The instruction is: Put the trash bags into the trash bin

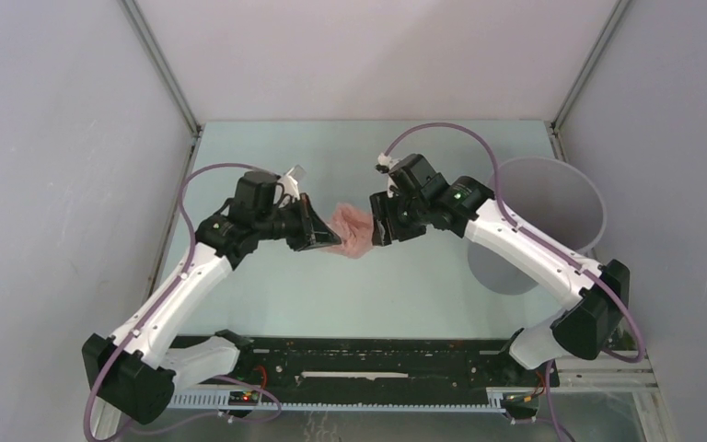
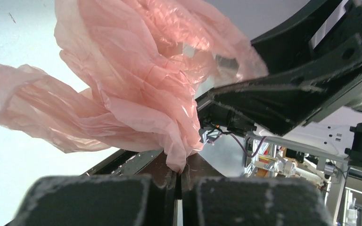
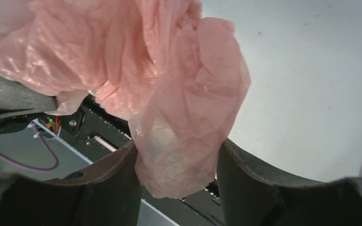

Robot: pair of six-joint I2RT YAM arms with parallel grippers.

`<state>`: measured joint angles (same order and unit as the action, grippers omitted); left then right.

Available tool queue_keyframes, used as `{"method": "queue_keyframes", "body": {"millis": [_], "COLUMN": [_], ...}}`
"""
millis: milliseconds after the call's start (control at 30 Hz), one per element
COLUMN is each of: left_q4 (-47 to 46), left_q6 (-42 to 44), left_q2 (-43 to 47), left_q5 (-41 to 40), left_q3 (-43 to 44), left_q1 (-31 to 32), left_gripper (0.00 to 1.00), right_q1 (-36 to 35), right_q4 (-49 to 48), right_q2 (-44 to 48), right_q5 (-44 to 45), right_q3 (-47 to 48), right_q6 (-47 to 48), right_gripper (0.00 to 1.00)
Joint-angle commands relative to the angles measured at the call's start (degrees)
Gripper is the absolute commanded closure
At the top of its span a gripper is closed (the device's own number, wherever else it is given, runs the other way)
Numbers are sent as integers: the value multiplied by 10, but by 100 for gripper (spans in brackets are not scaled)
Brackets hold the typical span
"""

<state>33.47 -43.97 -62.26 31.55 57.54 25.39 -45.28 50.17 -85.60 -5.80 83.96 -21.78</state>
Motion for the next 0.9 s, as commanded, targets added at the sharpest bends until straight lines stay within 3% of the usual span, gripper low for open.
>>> {"method": "queue_keyframes", "body": {"millis": [0, 433, 467, 567, 633, 800, 867], "left_q4": [18, -8, -8, -6, -5, -2, -1], "left_q6": [25, -15, -16, -11, -9, 0, 3], "left_q2": [37, 99, 100, 104, 108, 133, 146], "left_q5": [5, 2, 3, -5, -14, -63, -82], "left_q3": [2, -42, -40, -40, -42, -65, -81], "left_q1": [3, 5, 5, 5, 5, 5, 5], "left_gripper": [100, 100, 100, 100, 100, 100, 100], "right_q1": [2, 7, 7, 9, 14, 68, 99], "right_q4": [-1, -67, -67, -60, -52, -41, -44], "right_q2": [57, 69, 68, 72, 86, 154, 189], "right_q5": [57, -15, -19, -17, 0, 23, 23], "right_q3": [-3, -38, -39, -42, -50, -89, -102], "right_q6": [-3, -17, -17, -15, -11, -8, -3], "right_gripper": [36, 37, 41, 68, 80, 99, 100]}}
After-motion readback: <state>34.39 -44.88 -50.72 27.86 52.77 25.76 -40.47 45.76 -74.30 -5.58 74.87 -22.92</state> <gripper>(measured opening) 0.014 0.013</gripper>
